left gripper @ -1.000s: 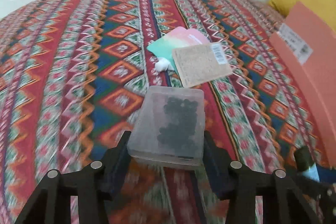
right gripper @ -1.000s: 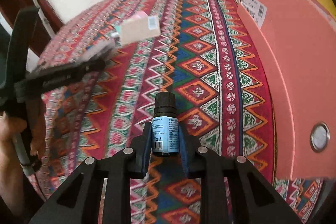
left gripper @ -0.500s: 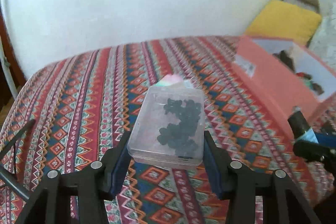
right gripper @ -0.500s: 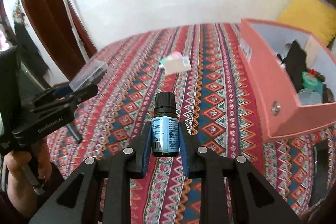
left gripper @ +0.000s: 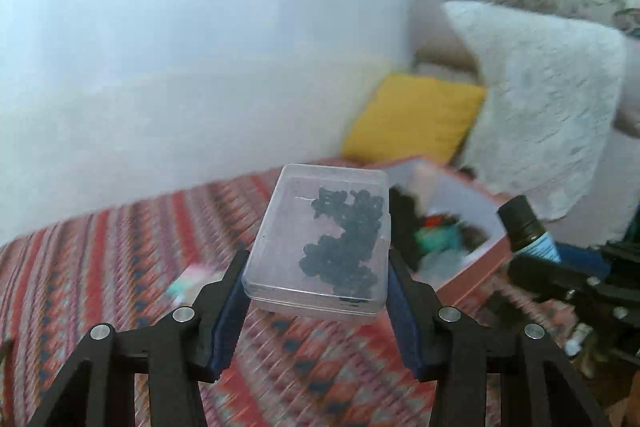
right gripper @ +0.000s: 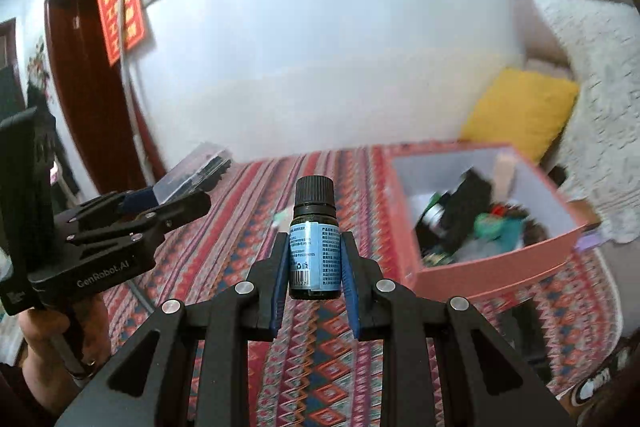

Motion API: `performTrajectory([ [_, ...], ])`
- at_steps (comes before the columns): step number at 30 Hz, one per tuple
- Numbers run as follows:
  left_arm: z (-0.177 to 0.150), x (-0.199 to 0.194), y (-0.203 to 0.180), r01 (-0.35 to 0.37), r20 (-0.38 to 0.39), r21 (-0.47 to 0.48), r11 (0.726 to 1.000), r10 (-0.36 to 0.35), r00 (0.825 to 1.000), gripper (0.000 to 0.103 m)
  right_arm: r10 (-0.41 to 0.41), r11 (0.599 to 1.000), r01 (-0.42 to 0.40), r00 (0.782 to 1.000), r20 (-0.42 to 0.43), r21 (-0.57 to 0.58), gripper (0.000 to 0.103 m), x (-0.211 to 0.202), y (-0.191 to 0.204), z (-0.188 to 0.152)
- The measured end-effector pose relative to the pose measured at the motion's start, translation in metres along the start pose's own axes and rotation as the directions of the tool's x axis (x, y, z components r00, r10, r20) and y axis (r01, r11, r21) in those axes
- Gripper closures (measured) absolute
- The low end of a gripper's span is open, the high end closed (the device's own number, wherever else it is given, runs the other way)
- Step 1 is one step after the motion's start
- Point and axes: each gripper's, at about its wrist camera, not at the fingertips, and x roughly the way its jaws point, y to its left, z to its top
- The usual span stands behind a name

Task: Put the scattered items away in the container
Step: 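Carry bead box and blue bottle over the pink box and open both grippers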

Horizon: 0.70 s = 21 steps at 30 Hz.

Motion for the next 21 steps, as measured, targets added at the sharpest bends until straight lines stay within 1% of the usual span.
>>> performTrajectory([
  [4,0.034,0.016,-0.031,0.065,0.019,0.025,0.998,-0.065,0.998,0.049,-0.07,0.998,0.07,0.995,0.07,0.002,0.077,-0.029,-0.023,0.023],
  [7,0.061,0.039,-0.055,0.102,0.018,0.033,0.994,-0.102,0.995,0.049,-0.122,0.992,0.121,0.986,0.117,0.017,0.077,-0.036,-0.048,0.044],
  [11,0.084,0.077,-0.076,0.138,-0.007,0.038,0.99,-0.137,0.99,0.049,-0.179,0.984,0.173,0.972,0.154,0.05,0.077,-0.036,-0.085,0.072],
  [13,0.093,0.1,-0.086,0.15,-0.029,0.037,0.988,-0.149,0.988,0.049,-0.203,0.979,0.195,0.967,0.157,0.064,0.077,-0.027,-0.106,0.084],
  [16,0.095,0.145,-0.096,0.131,-0.075,0.024,0.991,-0.129,0.989,0.049,-0.234,0.97,0.224,0.965,0.115,0.094,0.077,0.003,-0.144,0.099],
  [18,0.089,0.185,-0.1,0.115,-0.13,0.005,0.993,-0.114,0.985,0.049,-0.245,0.964,0.236,0.967,0.064,0.124,0.077,0.032,-0.171,0.102],
  [20,0.077,0.23,-0.1,0.1,-0.21,-0.015,0.995,-0.101,0.973,0.048,-0.244,0.958,0.241,0.97,0.006,0.156,0.077,0.065,-0.198,0.098],
  [21,0.069,0.256,-0.101,0.107,-0.264,-0.033,0.994,-0.112,0.958,0.048,-0.243,0.954,0.244,0.97,-0.023,0.172,0.077,0.081,-0.211,0.097],
])
